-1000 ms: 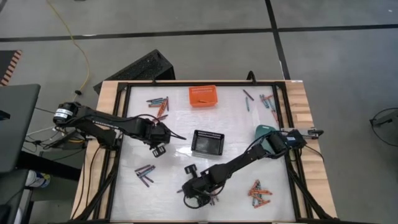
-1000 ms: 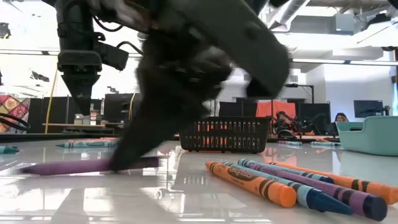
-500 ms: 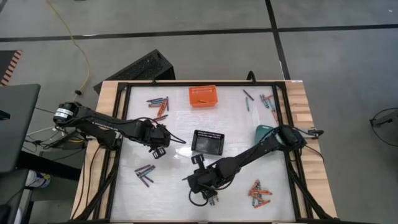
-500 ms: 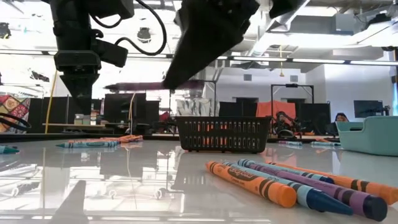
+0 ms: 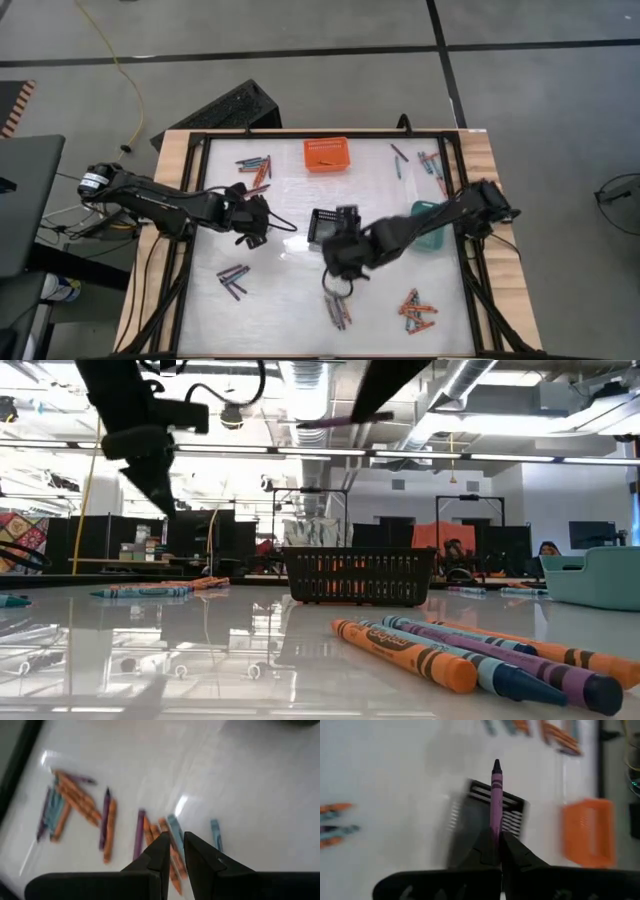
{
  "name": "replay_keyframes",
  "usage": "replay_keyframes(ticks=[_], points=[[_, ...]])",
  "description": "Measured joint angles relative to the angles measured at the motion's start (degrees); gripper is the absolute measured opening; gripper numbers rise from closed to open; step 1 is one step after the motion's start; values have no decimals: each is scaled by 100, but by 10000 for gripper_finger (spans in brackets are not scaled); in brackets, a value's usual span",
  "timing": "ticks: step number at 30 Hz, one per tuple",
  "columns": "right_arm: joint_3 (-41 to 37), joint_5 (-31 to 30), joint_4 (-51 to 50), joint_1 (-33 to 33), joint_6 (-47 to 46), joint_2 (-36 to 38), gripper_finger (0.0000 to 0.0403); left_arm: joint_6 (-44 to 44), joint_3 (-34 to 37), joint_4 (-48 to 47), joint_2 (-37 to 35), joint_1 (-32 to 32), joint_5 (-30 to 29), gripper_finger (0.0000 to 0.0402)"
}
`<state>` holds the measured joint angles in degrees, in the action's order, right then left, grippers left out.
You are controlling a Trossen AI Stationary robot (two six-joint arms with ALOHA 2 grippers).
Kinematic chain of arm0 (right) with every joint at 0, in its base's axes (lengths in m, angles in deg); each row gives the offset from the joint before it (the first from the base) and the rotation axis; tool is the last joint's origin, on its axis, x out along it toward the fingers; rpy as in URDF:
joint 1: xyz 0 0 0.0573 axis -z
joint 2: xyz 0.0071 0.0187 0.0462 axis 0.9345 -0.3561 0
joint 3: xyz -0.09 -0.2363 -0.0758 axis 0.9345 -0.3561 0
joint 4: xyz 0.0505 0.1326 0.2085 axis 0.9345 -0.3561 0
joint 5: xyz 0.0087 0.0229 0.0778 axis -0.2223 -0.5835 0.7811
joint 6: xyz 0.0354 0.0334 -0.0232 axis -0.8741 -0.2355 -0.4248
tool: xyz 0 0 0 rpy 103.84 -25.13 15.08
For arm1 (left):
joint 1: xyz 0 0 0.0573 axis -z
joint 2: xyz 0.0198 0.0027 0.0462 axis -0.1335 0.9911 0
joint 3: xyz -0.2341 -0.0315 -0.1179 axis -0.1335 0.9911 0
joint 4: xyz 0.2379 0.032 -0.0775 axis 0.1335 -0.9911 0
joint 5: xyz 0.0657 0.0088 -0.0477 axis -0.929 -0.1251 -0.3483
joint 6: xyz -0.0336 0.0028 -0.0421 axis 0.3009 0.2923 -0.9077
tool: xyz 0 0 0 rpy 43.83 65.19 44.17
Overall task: Sort crayons
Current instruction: Put the violet crayon into the black bin
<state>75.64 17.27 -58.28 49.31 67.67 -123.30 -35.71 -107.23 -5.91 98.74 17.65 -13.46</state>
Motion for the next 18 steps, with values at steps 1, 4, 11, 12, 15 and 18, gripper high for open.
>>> replay_keyframes(ticks=[1, 4, 11, 12, 15, 18], points=[[2, -11, -147, 90, -25, 119, 7, 123, 0, 91, -72, 0, -7, 45], [4, 77, -688, 369, -179, 488, 7, 445, 0, 316, -232, 0, -10, 45], [-134, 685, -1445, 693, -805, 1170, 7, 1026, 51, 982, -289, 11, 76, 45], [-184, 776, -1434, 693, -915, 1231, 7, 1090, 80, 1125, -289, 11, 103, 45], [-327, 983, -1428, 609, -1255, 1320, 7, 1232, 194, 1499, -289, 11, 113, 45], [-536, 1039, -1554, 440, -1623, 1339, 7, 1267, 318, 1823, -289, 11, 119, 45]])
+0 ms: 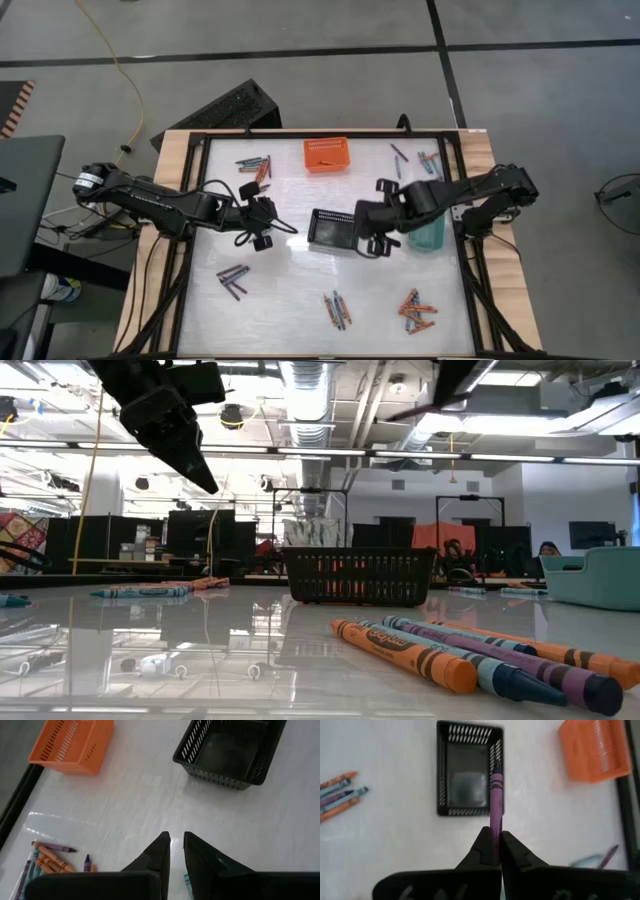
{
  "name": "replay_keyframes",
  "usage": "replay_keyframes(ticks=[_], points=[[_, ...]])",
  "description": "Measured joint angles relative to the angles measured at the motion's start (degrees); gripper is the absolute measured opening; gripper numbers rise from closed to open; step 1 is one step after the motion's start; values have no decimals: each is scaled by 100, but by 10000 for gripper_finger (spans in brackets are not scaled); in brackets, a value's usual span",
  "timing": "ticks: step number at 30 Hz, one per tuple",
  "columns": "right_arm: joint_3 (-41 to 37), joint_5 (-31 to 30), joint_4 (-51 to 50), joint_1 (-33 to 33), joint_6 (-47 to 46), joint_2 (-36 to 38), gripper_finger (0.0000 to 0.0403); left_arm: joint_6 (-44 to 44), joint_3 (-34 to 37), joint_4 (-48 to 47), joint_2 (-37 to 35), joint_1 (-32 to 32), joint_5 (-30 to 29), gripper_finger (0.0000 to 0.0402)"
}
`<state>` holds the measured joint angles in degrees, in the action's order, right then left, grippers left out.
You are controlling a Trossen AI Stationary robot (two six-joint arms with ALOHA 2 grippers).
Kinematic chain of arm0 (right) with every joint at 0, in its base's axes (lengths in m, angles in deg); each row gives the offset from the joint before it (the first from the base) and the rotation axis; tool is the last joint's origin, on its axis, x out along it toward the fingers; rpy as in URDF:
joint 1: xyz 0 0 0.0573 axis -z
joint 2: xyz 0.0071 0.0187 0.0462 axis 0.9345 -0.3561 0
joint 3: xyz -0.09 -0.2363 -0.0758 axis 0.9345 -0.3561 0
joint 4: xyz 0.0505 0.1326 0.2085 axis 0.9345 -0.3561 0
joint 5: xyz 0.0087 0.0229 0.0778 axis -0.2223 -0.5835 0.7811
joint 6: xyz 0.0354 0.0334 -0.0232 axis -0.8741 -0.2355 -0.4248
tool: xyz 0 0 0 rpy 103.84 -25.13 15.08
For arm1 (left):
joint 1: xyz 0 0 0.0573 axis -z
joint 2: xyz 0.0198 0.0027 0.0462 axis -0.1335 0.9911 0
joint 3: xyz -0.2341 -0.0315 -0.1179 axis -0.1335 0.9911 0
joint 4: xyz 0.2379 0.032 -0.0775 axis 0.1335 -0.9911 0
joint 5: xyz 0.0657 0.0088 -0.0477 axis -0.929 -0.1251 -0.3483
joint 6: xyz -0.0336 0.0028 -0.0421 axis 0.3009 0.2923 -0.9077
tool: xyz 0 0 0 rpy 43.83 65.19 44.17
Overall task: Sort crayons
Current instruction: Put the violet crayon into the black bin
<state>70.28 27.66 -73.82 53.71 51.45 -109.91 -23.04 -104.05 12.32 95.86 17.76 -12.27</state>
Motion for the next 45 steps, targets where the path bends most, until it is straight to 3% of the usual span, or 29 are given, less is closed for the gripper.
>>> replay_keyframes(ticks=[9, 14, 27, 31, 38, 45], points=[[-885, 21, -1015, -474, -1917, 65, 7, 28, 445, 730, 4, -2, 351, 45], [-1461, 169, -258, -609, -2213, 281, 7, 46, 543, 818, 6, -2, 353, 45], [-2192, 339, 3358, -128, -920, 328, 7, 450, 795, 1316, 4, -2, 564, 45], [-2201, 526, 3805, 280, -589, 108, 7, 539, 795, 1165, 4, -2, 564, 45], [-2202, 1597, 4118, 914, -269, -547, 8, 202, 795, 475, 4, 2, 481, 45], [-2202, 1811, 4083, 1190, -233, -839, 13, -127, 795, -65, 6, 7, 348, 45]])
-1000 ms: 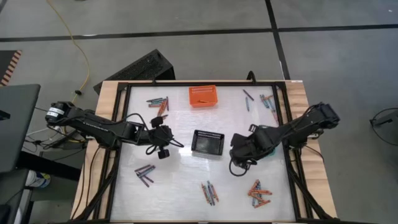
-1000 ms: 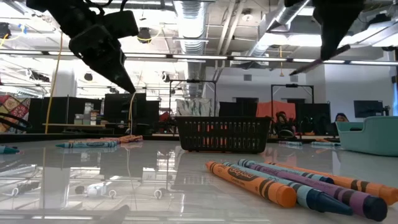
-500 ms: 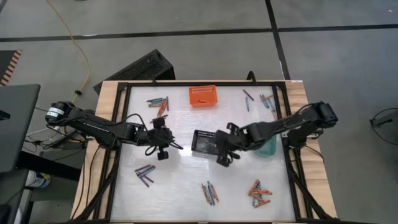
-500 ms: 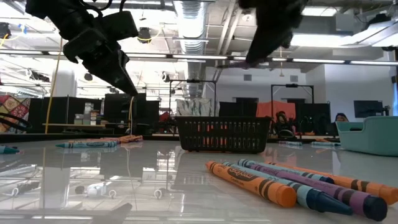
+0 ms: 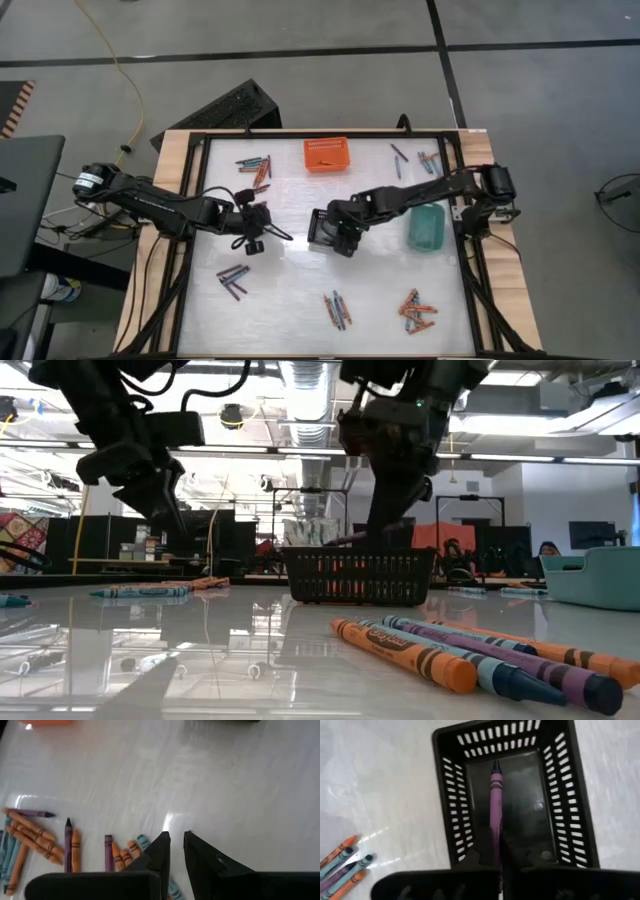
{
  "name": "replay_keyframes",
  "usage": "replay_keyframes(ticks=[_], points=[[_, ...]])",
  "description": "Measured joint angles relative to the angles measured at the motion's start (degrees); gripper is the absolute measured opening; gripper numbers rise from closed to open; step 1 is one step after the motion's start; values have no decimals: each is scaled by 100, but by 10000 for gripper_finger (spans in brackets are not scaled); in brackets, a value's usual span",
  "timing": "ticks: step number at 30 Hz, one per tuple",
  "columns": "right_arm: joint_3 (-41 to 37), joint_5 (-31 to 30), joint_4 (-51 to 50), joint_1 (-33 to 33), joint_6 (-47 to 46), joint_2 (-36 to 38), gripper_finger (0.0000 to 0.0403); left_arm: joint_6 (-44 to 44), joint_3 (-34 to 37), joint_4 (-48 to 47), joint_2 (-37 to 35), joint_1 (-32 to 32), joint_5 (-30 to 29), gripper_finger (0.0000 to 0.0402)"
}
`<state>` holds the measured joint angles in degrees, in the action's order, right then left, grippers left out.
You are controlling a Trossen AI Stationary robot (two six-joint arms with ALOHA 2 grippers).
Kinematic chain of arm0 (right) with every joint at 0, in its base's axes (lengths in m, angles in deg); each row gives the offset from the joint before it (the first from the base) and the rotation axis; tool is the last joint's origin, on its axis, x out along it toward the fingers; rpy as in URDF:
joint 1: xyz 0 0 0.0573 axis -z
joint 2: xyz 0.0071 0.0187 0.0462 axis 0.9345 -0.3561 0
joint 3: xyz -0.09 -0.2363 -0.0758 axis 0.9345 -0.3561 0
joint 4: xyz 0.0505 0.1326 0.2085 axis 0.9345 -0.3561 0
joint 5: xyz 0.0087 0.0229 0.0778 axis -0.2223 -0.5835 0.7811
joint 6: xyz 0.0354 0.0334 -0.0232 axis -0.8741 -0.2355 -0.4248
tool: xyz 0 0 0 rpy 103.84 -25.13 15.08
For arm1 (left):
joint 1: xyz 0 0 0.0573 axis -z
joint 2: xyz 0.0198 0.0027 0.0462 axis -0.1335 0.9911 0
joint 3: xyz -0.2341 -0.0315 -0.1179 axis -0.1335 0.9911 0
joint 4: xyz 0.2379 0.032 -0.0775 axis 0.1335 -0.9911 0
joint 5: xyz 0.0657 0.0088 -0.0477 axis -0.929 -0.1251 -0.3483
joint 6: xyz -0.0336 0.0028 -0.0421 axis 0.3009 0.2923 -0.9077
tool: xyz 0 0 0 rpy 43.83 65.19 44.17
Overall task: Sort crayons
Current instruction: Put the violet crayon into the black bin, then put the light blue green crayon into the green bin
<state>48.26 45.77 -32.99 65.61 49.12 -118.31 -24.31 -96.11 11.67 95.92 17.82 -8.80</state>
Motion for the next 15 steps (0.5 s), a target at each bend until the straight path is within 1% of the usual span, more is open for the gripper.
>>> replay_keyframes(ticks=[2, 8, 11, 15], points=[[0, -1, 13, 35, 0, 0, 22, -83, 0, -94, 0, 0, 28, 45], [2, 0, -27, 101, 0, 0, 52, -447, 0, -393, 0, 0, 393, 50], [2, 2, -76, 79, 0, 1, 63, -617, 40, -442, 9, 0, 528, 63], [2, 4, -75, 42, 22, 2, 77, -825, 412, -161, 11, 0, 774, 89]])
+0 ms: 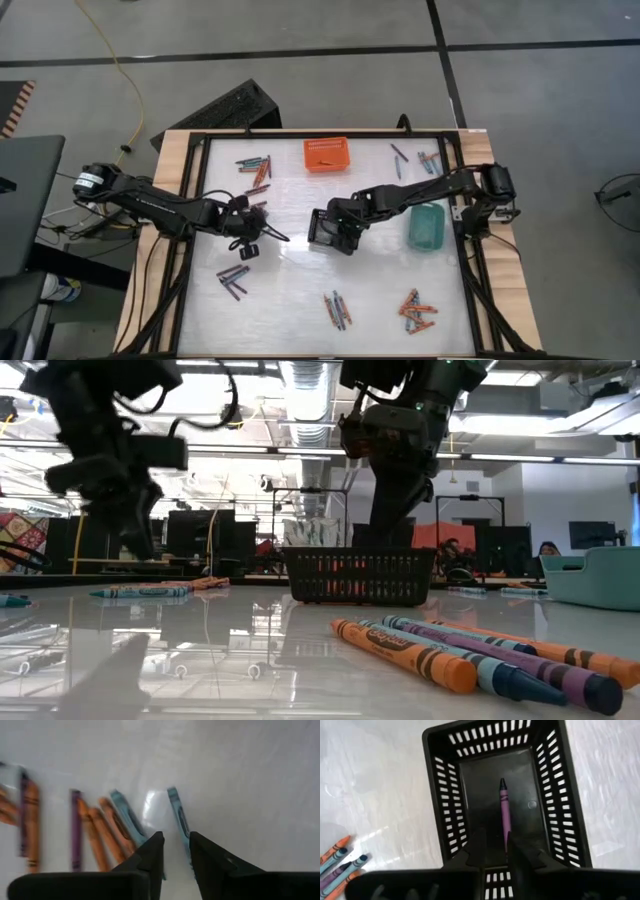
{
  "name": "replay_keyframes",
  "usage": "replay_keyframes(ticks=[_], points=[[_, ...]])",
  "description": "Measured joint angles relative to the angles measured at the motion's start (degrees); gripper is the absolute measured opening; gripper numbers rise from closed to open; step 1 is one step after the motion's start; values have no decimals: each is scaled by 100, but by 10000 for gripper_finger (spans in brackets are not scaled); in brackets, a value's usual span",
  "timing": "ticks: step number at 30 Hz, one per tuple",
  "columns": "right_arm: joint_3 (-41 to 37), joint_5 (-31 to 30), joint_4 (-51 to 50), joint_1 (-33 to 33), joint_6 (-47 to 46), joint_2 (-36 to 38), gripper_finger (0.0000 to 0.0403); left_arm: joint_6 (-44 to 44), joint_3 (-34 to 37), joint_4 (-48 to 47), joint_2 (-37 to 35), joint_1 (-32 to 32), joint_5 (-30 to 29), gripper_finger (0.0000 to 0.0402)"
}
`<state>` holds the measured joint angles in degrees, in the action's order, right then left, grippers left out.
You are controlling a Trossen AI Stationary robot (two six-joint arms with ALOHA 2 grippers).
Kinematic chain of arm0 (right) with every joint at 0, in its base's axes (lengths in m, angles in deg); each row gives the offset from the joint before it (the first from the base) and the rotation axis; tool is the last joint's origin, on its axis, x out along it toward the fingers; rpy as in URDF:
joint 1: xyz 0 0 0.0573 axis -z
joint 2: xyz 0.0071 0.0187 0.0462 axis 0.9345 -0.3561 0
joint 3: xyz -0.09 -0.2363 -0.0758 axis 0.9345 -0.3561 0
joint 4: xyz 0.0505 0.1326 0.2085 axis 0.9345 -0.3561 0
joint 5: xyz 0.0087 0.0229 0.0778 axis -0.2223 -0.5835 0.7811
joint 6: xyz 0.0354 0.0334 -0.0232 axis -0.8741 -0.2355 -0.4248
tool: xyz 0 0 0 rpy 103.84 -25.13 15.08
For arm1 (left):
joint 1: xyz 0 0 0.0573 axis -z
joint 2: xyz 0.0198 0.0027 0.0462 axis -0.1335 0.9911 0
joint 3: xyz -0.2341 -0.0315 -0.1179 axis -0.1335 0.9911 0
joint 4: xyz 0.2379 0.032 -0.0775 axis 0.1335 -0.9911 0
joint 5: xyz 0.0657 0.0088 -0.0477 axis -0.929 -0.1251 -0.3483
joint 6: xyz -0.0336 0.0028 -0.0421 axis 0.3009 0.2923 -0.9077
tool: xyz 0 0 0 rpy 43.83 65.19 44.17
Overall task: Sort crayons
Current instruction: Put the light blue green crayon into the green bin
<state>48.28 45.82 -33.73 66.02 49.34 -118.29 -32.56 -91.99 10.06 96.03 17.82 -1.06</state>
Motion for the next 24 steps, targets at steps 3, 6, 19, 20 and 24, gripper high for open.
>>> replay_keyframes(ticks=[3, 6, 19, 20, 24], points=[[0, 0, 3, -52, 3, 0, 87, -177, 299, 335, 2, 0, 166, 109], [0, -1, -5, -104, 15, 29, 96, -292, 446, 594, 2, 0, 177, 121], [3, -37, 82, -170, 27, 302, 101, 119, 467, 1032, 381, -233, 347, 121], [4, -37, 78, -173, 32, 302, 101, 163, 469, 1050, 469, -266, 395, 121], [4, -49, 114, -170, 55, 302, 101, 242, 456, 1254, 756, -380, 571, 119]])
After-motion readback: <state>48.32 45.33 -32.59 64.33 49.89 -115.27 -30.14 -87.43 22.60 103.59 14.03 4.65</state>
